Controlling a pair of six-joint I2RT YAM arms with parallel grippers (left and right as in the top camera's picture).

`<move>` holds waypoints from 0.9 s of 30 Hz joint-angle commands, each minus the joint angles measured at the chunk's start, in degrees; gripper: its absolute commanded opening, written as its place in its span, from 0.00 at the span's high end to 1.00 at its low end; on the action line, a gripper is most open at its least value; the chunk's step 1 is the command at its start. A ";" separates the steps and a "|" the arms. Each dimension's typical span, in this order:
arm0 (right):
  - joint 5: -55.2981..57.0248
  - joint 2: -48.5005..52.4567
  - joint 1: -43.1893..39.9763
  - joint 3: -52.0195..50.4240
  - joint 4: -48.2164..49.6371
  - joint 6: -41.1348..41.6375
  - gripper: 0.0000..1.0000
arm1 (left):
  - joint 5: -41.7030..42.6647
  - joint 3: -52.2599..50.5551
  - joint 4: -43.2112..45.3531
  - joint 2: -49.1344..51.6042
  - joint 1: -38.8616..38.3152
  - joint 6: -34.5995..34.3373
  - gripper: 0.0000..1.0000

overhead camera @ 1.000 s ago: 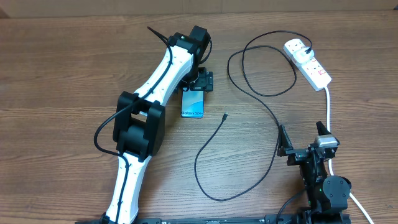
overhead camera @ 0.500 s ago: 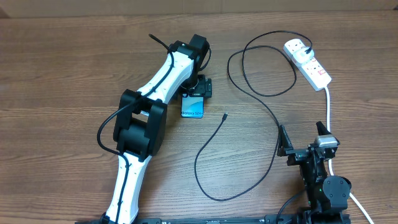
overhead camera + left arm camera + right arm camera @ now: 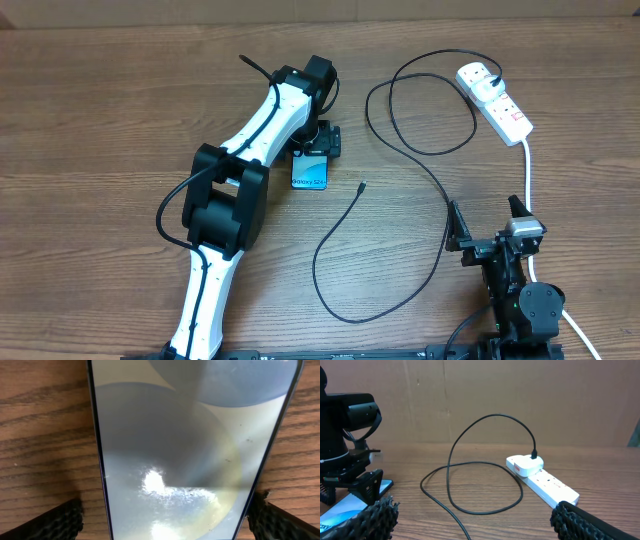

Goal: Plug charger to phone and switch on socket
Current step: 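Close the left gripper on the phone's long edges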

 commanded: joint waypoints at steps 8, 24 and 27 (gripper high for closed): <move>0.52 -0.46 0.37 -0.59 0.33 -0.24 0.00 | -1.40 -1.38 -0.04 0.90 -1.81 0.09 0.00; 0.52 -0.46 0.37 -0.59 0.33 -0.22 0.00 | -2.34 -1.40 -0.46 0.90 -0.63 0.09 0.00; 0.50 -0.46 0.37 -0.59 0.33 -0.22 0.00 | -2.36 -1.51 -0.55 0.90 -0.48 0.09 0.00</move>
